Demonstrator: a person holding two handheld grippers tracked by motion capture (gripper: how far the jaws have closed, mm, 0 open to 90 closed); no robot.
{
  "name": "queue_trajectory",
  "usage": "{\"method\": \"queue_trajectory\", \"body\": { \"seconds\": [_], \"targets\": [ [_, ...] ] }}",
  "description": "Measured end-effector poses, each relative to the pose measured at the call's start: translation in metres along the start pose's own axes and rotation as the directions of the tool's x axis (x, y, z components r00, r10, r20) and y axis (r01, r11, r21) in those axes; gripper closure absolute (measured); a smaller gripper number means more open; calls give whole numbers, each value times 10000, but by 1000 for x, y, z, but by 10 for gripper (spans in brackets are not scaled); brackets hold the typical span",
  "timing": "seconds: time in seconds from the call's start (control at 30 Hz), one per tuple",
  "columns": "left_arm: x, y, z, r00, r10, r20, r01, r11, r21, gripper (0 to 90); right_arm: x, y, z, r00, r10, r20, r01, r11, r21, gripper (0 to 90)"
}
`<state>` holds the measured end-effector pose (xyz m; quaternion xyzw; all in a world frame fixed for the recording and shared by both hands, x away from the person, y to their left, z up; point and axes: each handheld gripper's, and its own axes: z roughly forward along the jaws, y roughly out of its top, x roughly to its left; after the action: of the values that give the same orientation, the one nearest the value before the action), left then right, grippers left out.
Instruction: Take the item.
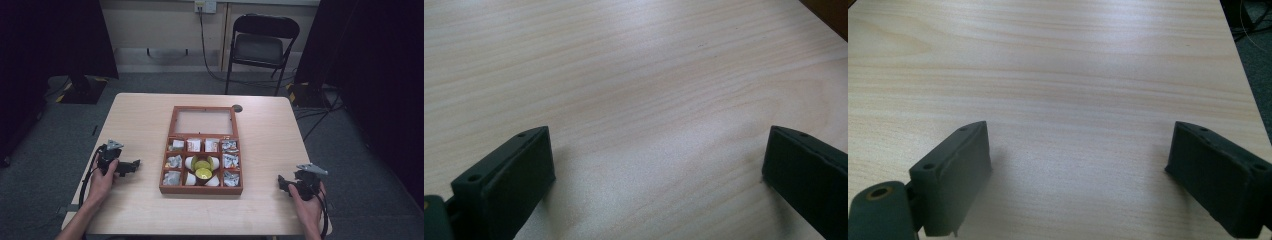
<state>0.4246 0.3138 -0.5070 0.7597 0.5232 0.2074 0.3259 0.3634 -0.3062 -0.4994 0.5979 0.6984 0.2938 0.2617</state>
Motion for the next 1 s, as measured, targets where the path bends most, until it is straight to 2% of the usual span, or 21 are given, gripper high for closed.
{"method": "queue_trajectory", "body": {
  "seconds": [0.23,0.33,0.43,0.67,0.83,1.0],
  "targets": [
    [0,0,0,10000,0,1,0,10000,3,0,0,0,0,10000,-17,-23,17,10000,7,95],
    [0,0,0,10000,-9,-3,9,10000,1,0,0,1,-3,10000,14,-77,-13,9999,127,155],
    [0,0,0,10000,0,0,0,10000,0,0,0,2,-3,10000,5,-70,-3,9998,192,145],
    [0,0,0,10000,0,-2,0,10000,1,0,3,4,-6,9993,-28,-382,34,9999,157,162],
    [0,0,0,10000,-9,-6,9,10000,-1,0,2,5,-12,9955,407,-857,-412,9991,-37,208],
    [0,0,0,10000,1,-1,-1,10000,2,0,4,8,-16,9945,291,-1007,-306,9994,-129,232]
  ]
}}
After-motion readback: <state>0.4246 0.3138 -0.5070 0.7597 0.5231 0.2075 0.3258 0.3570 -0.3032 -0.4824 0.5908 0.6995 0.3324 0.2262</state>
